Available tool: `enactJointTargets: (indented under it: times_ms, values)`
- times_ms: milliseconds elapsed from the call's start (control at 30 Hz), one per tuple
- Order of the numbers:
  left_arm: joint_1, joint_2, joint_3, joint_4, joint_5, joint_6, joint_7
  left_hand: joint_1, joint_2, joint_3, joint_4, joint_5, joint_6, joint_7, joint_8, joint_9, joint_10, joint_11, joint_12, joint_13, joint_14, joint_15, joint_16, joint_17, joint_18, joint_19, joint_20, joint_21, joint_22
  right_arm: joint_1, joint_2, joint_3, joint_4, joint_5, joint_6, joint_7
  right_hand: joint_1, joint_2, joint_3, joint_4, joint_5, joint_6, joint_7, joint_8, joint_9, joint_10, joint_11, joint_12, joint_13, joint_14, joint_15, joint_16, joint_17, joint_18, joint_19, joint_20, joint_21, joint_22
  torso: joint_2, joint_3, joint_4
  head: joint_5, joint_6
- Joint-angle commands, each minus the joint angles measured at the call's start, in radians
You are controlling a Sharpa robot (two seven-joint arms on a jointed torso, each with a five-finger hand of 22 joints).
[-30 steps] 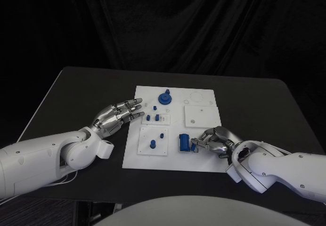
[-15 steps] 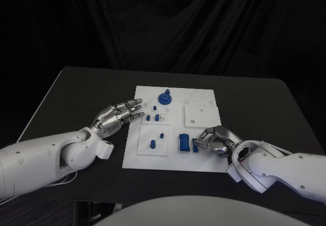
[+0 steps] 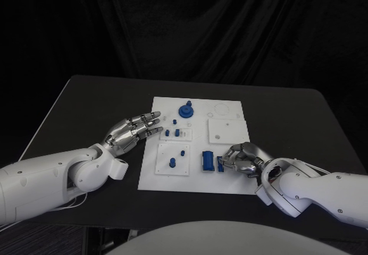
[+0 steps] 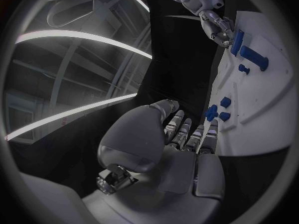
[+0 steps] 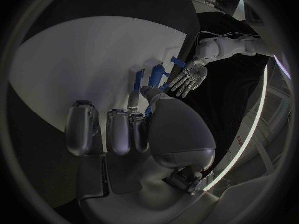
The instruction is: Assemble the parts on the task board
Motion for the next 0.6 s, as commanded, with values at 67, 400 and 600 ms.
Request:
enactJointTargets:
  times_ms: [67,400,600]
  values:
    - [-0.002,0.001,0.001,0.002,0.001,0.015,0.009,-0.005,-0.006,0.003,0.000,0.003,0.004,0.010,0.003,0.001,0.001,0.004,0.003,0.002,0.005,0.004,0.005,0.002,-0.006,0.005,0.000,0.000,0.000,-0.003,-0.004,0.000,0.004,-0.009,0.003,-0.002,-0.017,-0.002,-0.001,0.012,-0.035,-0.010,0.000,0.011,0.008,0.108,-0.007,0.005,0.263,0.057,-0.010,-0.002,0.000,0.020,0.033,-0.009,-0.005,0.185,0.000,-0.0002,0.0001,0.002,0.000]
    - [-0.003,-0.002,0.001,0.002,0.001,0.016,0.010,-0.005,-0.006,0.005,0.001,0.003,0.005,0.010,0.003,0.001,0.001,0.004,0.004,0.002,0.005,0.005,0.006,0.002,-0.007,0.006,0.000,0.000,0.000,-0.002,-0.029,0.000,0.029,0.010,-0.044,0.073,-0.036,0.016,-0.002,0.039,-0.128,0.005,-0.007,0.030,0.024,0.108,-0.013,0.005,0.263,0.060,-0.013,0.004,0.011,0.019,0.035,-0.013,0.000,0.186,0.000,-0.0001,0.0003,0.001,0.000]
    - [-0.003,-0.002,0.001,0.002,0.001,0.017,0.011,-0.005,-0.007,0.007,0.001,0.003,0.006,0.010,0.003,0.001,0.001,0.004,0.004,0.002,0.005,0.005,0.006,0.002,-0.007,0.006,0.000,0.000,0.000,-0.002,-0.038,0.001,0.035,0.030,-0.056,0.098,-0.043,0.025,-0.003,0.053,-0.162,0.013,-0.010,0.035,0.029,0.108,-0.016,0.005,0.263,0.061,-0.016,0.006,0.014,0.018,0.037,-0.015,0.003,0.187,-0.001,0.0003,-0.0001,0.002,0.000]
